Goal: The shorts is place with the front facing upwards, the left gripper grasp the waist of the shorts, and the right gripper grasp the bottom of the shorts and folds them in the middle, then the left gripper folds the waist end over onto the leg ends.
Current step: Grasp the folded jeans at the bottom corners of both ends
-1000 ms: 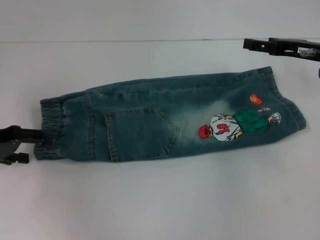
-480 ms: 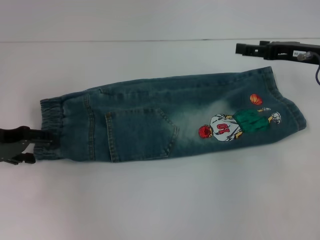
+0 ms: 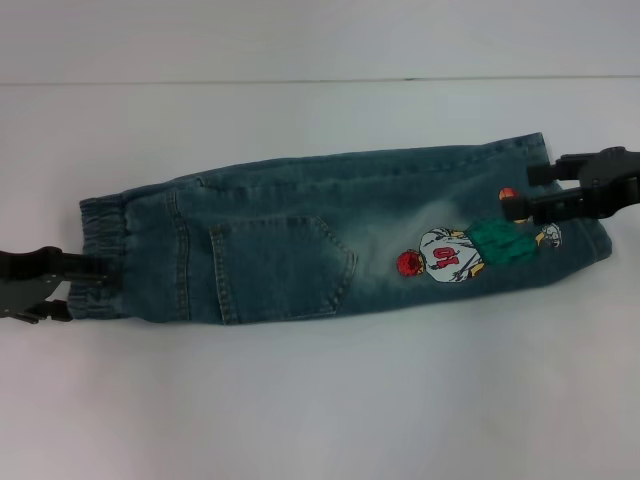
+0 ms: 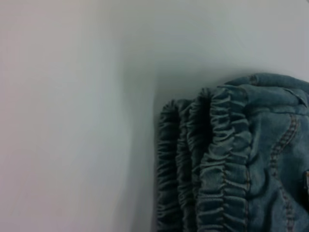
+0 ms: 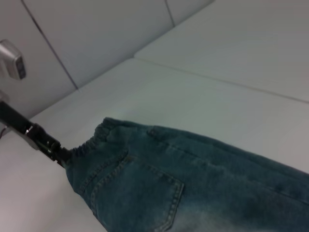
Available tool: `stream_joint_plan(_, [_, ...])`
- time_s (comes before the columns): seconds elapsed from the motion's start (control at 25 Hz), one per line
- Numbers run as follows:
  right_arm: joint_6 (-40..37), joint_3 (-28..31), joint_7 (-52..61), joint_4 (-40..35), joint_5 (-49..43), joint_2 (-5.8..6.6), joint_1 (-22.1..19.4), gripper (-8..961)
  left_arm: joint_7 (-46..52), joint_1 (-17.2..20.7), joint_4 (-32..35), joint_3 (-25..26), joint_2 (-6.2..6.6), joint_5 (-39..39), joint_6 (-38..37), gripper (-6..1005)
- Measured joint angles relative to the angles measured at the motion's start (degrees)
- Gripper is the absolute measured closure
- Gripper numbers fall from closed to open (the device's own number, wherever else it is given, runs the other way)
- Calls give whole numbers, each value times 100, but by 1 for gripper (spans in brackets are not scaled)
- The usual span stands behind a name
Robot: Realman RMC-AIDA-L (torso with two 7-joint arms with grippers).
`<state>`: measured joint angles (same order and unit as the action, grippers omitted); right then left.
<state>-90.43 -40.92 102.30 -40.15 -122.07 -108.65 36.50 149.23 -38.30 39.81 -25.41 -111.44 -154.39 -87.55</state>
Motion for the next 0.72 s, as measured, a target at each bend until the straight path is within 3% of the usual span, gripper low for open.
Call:
stream_joint_plan(0.68, [-107, -227, -50, -11, -10, -48, 29, 9, 32, -79, -100, -237, -36, -1, 63, 90])
stream_joint_plan(0.72, [-107, -235, -49, -10, -10, -47, 30, 10, 8, -80, -100, -279, -44, 6, 81, 124])
